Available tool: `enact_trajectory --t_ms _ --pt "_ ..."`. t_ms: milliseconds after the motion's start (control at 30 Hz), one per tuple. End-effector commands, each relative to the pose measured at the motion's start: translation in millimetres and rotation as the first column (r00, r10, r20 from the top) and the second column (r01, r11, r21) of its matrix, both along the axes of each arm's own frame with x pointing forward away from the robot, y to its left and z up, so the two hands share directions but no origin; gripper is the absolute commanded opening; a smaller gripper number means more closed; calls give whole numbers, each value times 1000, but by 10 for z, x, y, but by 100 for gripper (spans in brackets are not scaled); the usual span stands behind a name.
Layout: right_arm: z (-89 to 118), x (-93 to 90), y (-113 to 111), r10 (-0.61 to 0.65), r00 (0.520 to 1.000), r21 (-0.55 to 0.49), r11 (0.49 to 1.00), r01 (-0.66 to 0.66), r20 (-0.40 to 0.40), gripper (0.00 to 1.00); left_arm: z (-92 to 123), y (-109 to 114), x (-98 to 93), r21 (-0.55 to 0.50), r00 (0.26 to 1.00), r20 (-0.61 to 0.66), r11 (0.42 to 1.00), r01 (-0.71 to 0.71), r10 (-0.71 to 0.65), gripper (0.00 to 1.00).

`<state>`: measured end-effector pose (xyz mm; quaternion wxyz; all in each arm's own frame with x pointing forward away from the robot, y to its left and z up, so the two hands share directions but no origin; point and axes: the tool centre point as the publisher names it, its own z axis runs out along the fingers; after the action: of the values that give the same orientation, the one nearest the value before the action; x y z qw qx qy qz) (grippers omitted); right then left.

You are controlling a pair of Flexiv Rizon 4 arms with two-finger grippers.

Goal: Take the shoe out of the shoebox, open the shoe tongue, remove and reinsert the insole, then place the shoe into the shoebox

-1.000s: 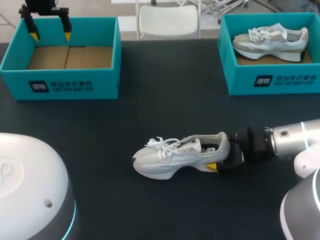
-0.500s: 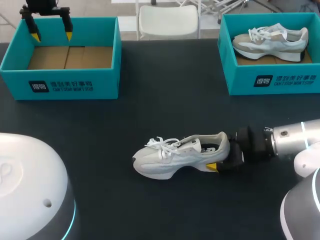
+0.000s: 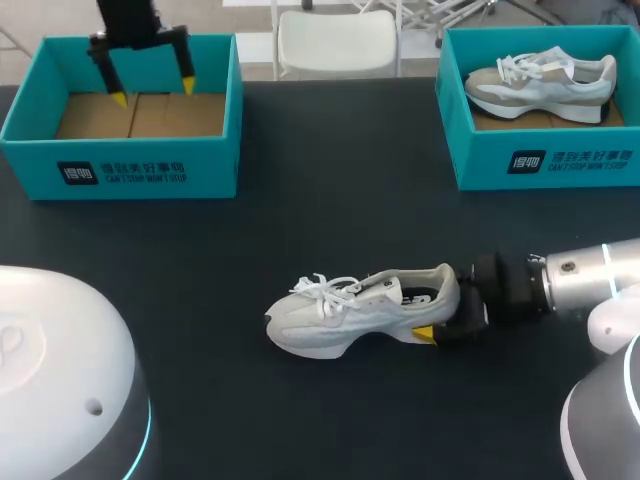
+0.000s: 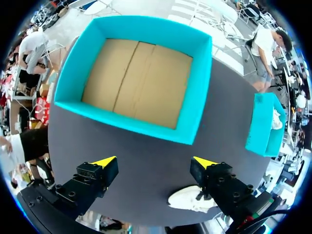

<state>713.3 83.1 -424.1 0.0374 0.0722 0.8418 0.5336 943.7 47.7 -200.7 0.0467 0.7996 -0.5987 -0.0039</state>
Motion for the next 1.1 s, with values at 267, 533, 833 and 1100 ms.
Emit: enact_trajectory --t_ms 267,533,833,1100 --pt "-55 -8 55 -2 1000 -6 1000 2 -1 0 -30 -623 -239 4 999 -34 1000 -29 29 100" --pt "-55 -8 55 -2 1000 -6 1000 2 -1 0 -30 -623 -239 4 999 -34 1000 -29 29 100" --pt "-55 -8 55 -2 1000 -6 1000 2 -1 0 -62 -958 -661 -75 997 -16 995 73 -74 100" --pt "-55 -8 55 -2 1000 -6 1000 2 -1 0 -48 -1420 -1296 -76 994 15 991 110 -109 100"
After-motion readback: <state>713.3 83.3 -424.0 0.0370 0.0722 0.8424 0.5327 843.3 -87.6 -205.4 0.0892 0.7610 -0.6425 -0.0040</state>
